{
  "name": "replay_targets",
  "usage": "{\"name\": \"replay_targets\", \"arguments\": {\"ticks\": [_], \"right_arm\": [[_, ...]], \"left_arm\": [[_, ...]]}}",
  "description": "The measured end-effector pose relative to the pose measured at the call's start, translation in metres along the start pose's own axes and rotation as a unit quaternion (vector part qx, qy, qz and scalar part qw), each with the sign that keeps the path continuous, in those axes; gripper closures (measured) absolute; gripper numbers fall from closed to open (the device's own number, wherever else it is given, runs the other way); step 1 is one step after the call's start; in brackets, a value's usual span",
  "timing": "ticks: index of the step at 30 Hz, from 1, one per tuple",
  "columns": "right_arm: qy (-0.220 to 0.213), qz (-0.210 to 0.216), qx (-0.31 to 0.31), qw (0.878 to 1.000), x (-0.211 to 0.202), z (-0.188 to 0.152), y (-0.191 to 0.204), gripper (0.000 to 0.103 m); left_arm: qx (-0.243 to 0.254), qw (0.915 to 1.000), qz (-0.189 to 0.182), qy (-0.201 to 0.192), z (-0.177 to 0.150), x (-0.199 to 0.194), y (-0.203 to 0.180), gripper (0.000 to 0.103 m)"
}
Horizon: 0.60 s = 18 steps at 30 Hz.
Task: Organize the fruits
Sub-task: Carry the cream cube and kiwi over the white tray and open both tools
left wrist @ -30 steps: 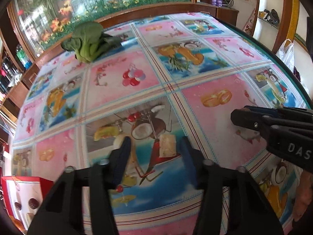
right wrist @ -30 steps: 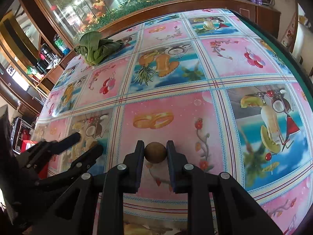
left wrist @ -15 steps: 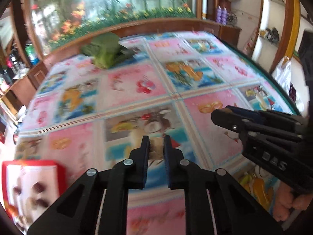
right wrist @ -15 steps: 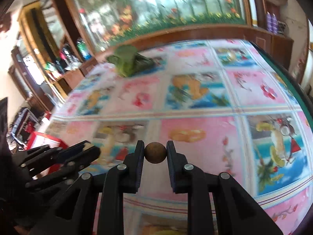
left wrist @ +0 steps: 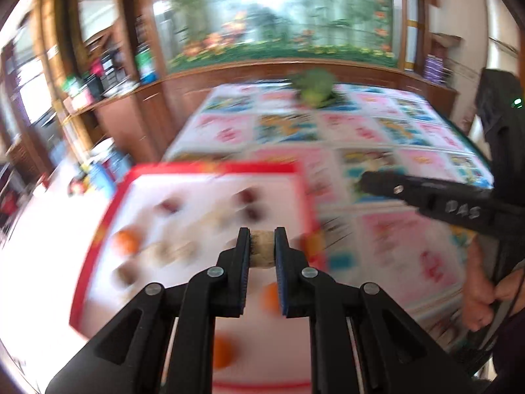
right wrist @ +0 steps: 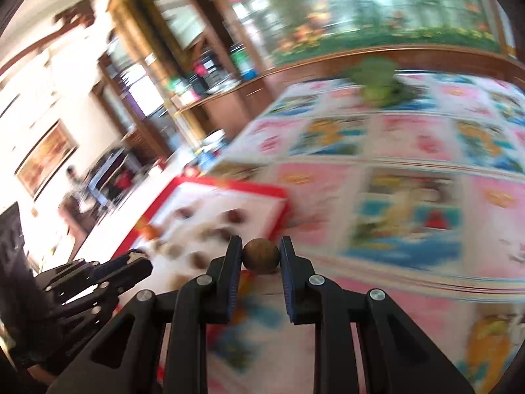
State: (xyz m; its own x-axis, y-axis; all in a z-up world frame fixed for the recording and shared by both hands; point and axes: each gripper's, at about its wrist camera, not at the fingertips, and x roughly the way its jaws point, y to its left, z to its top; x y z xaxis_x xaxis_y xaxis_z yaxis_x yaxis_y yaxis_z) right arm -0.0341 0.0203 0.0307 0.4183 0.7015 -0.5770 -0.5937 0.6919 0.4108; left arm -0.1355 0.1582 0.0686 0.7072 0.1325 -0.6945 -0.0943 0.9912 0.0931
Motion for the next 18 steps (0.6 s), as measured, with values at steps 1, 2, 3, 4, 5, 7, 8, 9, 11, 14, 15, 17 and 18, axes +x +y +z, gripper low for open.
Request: {"name": "replay_targets", "arguments": {"ticks": [1, 2, 3, 4, 5, 7, 8, 9, 11, 14, 15, 17, 18], "right_arm": [[0.010, 0.005, -0.013, 1.000, 0.009, 0.001, 0.014, 0.082], [0.026, 0.012, -0.028, 0.999, 0.022, 0.003, 0.031, 0.082], [0.035, 0.016, -0.035, 0.999, 0.030, 0.003, 0.041, 0.082], [0.043, 0.023, -0.041, 0.998, 0.037, 0.003, 0.052, 0.082], [0.052, 0.033, -0.046, 0.997, 0.045, 0.003, 0.062, 0.082], [0.068, 0.044, -0.059, 0.995, 0.060, 0.000, 0.081, 0.082], [0.071, 0.042, -0.067, 0.994, 0.064, -0.001, 0.086, 0.082], [0.077, 0.039, -0.078, 0.993, 0.070, -0.004, 0.095, 0.082], [0.093, 0.032, -0.085, 0.992, 0.083, -0.007, 0.102, 0.082], [0.112, 0.030, -0.078, 0.990, 0.096, -0.015, 0.106, 0.082], [0.118, 0.025, -0.079, 0.990, 0.100, -0.017, 0.106, 0.082], [0.124, 0.016, -0.088, 0.988, 0.102, -0.021, 0.107, 0.082], [0.127, 0.012, -0.090, 0.988, 0.103, -0.024, 0.108, 0.082]], "left_arm": [[-0.011, 0.9998, 0.014, 0.004, -0.006, -0.002, 0.015, 0.087], [-0.021, 0.9995, 0.025, 0.006, -0.011, -0.004, 0.028, 0.087], [-0.028, 0.9991, 0.031, 0.008, -0.016, -0.005, 0.035, 0.087], [-0.039, 0.9984, 0.039, 0.012, -0.022, -0.007, 0.047, 0.087], [-0.045, 0.9979, 0.044, 0.016, -0.027, -0.006, 0.055, 0.087], [-0.053, 0.9971, 0.051, 0.022, -0.034, -0.005, 0.067, 0.087], [-0.058, 0.9965, 0.053, 0.028, -0.039, -0.002, 0.073, 0.087], [-0.061, 0.9962, 0.053, 0.030, -0.041, -0.002, 0.077, 0.087], [-0.070, 0.9954, 0.057, 0.031, -0.045, 0.001, 0.086, 0.087], [-0.085, 0.9941, 0.058, 0.035, -0.048, 0.006, 0.098, 0.087], [-0.085, 0.9940, 0.059, 0.036, -0.049, 0.007, 0.100, 0.087], [-0.090, 0.9930, 0.064, 0.043, -0.052, 0.013, 0.104, 0.087], [-0.093, 0.9927, 0.063, 0.045, -0.053, 0.015, 0.105, 0.087]]}}
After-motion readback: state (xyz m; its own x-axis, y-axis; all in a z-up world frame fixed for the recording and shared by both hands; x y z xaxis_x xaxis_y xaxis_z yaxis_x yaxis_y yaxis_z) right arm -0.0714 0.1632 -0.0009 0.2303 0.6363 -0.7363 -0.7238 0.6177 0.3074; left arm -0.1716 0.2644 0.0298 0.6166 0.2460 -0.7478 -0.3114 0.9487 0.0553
